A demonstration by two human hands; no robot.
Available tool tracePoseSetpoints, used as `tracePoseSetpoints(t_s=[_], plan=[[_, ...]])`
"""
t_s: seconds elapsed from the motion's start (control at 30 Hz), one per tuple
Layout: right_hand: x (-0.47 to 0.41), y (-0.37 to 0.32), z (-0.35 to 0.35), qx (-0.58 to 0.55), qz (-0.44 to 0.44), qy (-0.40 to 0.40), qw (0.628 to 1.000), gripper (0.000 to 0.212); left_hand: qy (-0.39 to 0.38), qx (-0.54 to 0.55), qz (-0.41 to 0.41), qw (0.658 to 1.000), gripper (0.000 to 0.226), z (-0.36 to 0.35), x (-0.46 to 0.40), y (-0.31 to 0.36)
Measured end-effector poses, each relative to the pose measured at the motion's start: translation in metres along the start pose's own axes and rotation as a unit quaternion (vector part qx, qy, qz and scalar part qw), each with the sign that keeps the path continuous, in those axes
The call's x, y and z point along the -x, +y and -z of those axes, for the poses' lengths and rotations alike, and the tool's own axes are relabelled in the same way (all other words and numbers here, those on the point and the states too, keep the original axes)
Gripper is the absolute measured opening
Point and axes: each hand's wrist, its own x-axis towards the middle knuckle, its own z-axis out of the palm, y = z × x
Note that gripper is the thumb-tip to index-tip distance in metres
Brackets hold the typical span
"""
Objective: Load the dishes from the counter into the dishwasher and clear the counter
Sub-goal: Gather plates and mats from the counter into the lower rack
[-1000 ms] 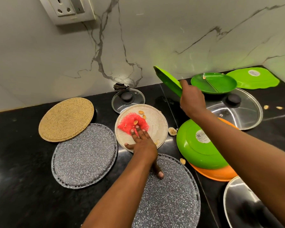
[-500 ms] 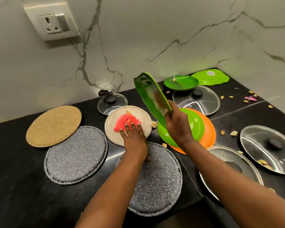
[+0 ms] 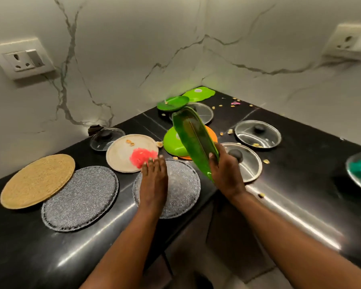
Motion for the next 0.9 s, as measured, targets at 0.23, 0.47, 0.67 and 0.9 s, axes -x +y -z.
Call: tracePoseSetpoints(t_s=[0.23,0.47,0.67,0.9], plan=[[0.122,-0.040,0.051,0.050,-0.072,0.025,0.996,0.027,-0.028,0.044,-0.096,0.994,0.064,0.019,0.102,0.025],[0.265,-0.062,0.101,0.078,-0.222,0.004,0.972,0.038,-0.081,0.073,-0.188,0.976,0.060,0.004,0.201,0.060],[0.378,-0.061,0.156,0.124,-0.338,-0.012,0.933,0.027,-0.179,0.071,-0.263,0.945,0.055,-0.002,0.273,0.118],[0.519,-0.068,0.230,0.166,-0.491,-0.005,0.855,0.023,-0.219,0.061,-0.367,0.902,0.046,0.004,0.354,0.200]])
